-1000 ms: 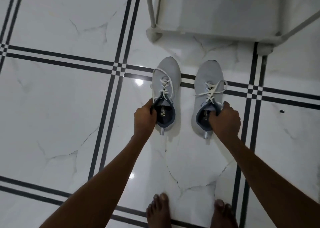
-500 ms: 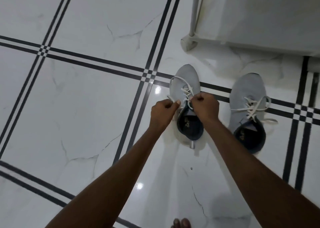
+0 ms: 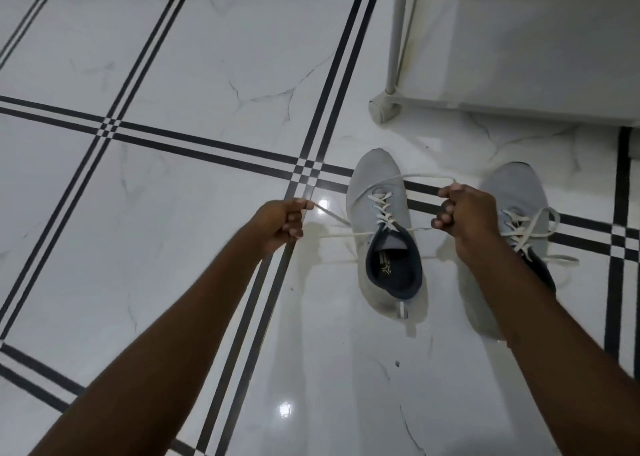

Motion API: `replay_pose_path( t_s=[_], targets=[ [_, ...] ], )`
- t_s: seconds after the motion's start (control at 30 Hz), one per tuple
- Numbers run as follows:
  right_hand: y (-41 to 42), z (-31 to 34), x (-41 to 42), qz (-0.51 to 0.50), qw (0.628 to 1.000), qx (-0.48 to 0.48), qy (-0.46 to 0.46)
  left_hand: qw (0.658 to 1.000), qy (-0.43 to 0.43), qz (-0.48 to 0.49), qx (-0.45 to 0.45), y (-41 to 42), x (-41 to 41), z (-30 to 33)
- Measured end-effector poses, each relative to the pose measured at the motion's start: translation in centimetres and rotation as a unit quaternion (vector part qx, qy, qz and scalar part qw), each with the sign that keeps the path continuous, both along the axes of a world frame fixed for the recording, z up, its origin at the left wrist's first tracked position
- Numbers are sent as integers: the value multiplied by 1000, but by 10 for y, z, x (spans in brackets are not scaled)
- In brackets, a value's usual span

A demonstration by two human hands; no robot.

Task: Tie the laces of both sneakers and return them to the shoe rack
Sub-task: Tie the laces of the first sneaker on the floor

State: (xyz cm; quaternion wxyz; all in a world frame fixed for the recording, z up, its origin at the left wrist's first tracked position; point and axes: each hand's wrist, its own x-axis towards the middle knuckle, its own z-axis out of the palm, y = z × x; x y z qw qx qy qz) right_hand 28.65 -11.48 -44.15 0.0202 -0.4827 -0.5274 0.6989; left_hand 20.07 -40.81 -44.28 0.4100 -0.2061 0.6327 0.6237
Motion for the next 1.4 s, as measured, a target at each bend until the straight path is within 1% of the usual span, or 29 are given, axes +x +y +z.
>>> replay_pose_path(
  t_s=[0.13,0.17,0.2,0.23,0.27,0.3,0.33,0.37,0.4,0.47,0.5,0.53,0.6,0.63,0.7,0.8,0.87,0.93,1.0,1.03,1.1,1.13,1.17,1.23,1.27,1.3,1.33,1.37,1.4],
  targets=[
    [-3,-2,-4,-6,1000,28,10,993,68,-85,-34,27,-21,43],
    [-3,-3,-4,2,999,35,13,989,87,-103,-60,32,-23,49],
    [-5,-3,-3,13,999,38,14,980,117,-122,-107,36,-23,49],
    [-7,-3,-2,24,999,36,15,955,164,-163,-188,40,-20,45],
    [-10,-3,0,32,999,27,16,904,218,-221,-292,43,-15,36],
    [-14,-2,3,34,999,13,19,845,268,-265,-379,48,-6,28],
    [-18,-2,7,31,999,-3,24,809,313,-277,-413,56,8,23],
    [-22,-3,11,25,999,-19,30,808,344,-270,-396,66,25,22],
    [-25,-3,14,19,999,-30,33,812,373,-275,-355,75,40,19],
    [-28,-4,19,-1,998,-49,39,804,414,-305,-299,93,67,15],
    [-28,-4,19,-19,997,-62,39,801,419,-312,-293,99,74,14],
    [-29,-4,18,-38,995,-79,39,805,413,-305,-297,102,76,12],
    [-29,-5,15,-63,992,-101,42,829,383,-288,-290,101,69,11],
    [-29,-7,13,-60,992,-99,44,829,382,-295,-284,98,64,11],
    [-27,-12,11,-46,995,-77,41,796,419,-333,-283,95,59,12],
    [-21,-17,3,-28,999,-6,21,707,497,-400,-303,82,58,8],
    [-16,-17,-3,-6,998,67,0,679,511,-424,-313,71,59,4],
    [-16,-18,-6,25,990,139,-20,664,510,-440,-325,61,58,2],
    [-20,-19,-7,60,980,187,-28,654,506,-455,-330,55,57,1],
    [-22,-19,-7,77,977,195,-31,651,502,-461,-333,53,57,0],
    [-24,-19,-4,105,978,179,-32,656,498,-462,-330,50,52,-2],
    [-24,-19,-1,123,975,181,-31,668,492,-455,-323,48,50,-3],
    [-23,-17,3,147,966,209,-45,687,486,-444,-309,46,47,-6],
    [-22,-10,12,185,931,299,-95,720,468,-418,-298,43,45,-5],
    [-24,-5,17,192,918,327,-117,724,468,-392,-321,42,46,-2],
    [-25,-3,21,194,910,342,-130,720,466,-358,-369,41,45,0],
    [-26,-4,23,200,909,337,-140,710,447,-325,-436,42,46,3],
    [-29,-6,24,209,914,313,-148,708,402,-303,-495,42,46,5],
    [-32,-8,24,218,922,280,-155,735,333,-295,-512,42,48,8]
  ],
)
